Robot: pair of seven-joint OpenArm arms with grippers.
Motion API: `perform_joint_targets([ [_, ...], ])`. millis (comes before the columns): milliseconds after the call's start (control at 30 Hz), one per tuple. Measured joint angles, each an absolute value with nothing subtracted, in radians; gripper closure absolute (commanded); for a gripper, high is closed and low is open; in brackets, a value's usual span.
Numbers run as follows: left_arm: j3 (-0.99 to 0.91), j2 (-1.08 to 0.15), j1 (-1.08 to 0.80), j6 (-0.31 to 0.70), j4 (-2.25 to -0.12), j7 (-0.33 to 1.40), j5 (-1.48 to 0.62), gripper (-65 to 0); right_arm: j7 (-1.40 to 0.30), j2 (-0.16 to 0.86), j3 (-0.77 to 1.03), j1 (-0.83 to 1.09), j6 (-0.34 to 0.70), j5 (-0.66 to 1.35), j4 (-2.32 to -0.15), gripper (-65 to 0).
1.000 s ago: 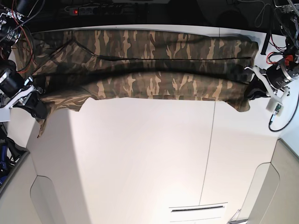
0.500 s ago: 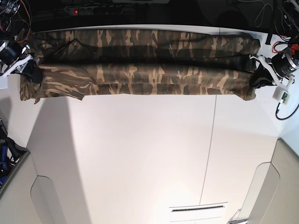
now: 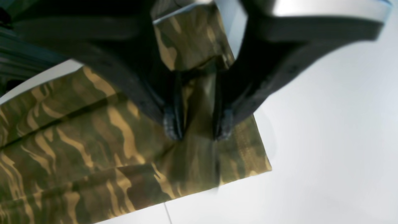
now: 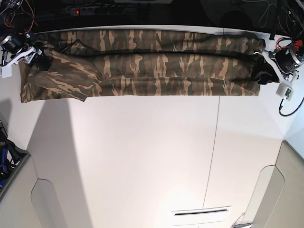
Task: Fold the T-shirt properly
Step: 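Regrasp the folded edge and fold it again toward the collar, then grasp the ends of the folded strip with both grippers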
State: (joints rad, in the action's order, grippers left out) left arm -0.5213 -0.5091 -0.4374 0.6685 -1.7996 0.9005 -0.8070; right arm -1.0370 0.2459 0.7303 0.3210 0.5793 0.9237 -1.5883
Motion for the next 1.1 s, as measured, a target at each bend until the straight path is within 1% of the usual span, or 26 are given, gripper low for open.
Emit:
perform_joint_targets([
  [133,-0.545,-0.507,-0.437,0.642,-1.8,0.929,-0.798,-19.9,-1.033,0.247,0.834,0.31,0.58,0.95,-1.653,-31.7],
  [167,-0.559,-0.507,-0.437,0.64,-1.8,0.936,-0.799,-20.1,-1.033,0.247,0.857,0.31,0.584,0.961,-1.671,-29.4],
  [200,-0.574,-0.507,-0.437,0.64,-1.8,0.94,-0.797,-20.1,-1.033,0.247,0.877,0.31,0.584,0.96,-1.687,-24.7],
  [233,-0.588,-0.506,-0.438,0.64,-1.8,0.94,-0.799,-20.8,-1.034,0.247,0.893,0.311,0.584,0.96,-1.701,-17.5],
  [300,-0.614,-0.507,-0.437,0.64,-1.8,0.939,-0.811,-25.6,-1.033,0.247,0.907,0.311,0.584,0.96,-1.726,-1.1],
  [333,-0.625,-0.507,-0.437,0.64,-1.8,0.939,-0.829,-28.7,-1.032,0.247,0.907,0.31,0.583,0.962,-1.733,0.0],
  [400,-0.637,-0.507,-0.437,0.64,-1.8,0.939,-0.836,-34.0,-1.031,0.247,0.902,0.31,0.584,0.983,-1.734,0.0],
  [467,-0.637,-0.506,-0.437,0.64,-1.8,0.939,-0.836,-36.1,-1.032,0.247,0.896,0.31,0.585,0.987,-1.734,0.0],
  [667,-0.639,-0.449,-0.437,0.64,-1.742,0.9,-0.834,-36.1,-1.013,0.247,0.831,0.31,0.591,0.987,-1.728,0.0],
  [767,-0.639,-0.438,-0.437,0.636,-1.674,0.863,-0.826,-36.2,-0.956,0.247,0.758,0.31,0.595,0.917,-1.708,0.0],
  [900,-0.639,-0.44,-0.437,0.636,-1.606,0.836,-0.828,-36.2,-0.861,0.247,0.653,0.31,0.596,0.799,-1.641,0.0],
  [1000,-0.639,-0.439,-0.437,0.636,-1.555,0.798,-0.827,-36.2,-0.805,0.247,0.581,0.31,0.593,0.763,-1.572,0.0],
  [1100,-0.639,-0.439,-0.432,0.636,-1.512,0.788,-0.828,-36.2,-0.794,0.247,0.523,0.29,0.591,0.751,-1.501,0.0],
])
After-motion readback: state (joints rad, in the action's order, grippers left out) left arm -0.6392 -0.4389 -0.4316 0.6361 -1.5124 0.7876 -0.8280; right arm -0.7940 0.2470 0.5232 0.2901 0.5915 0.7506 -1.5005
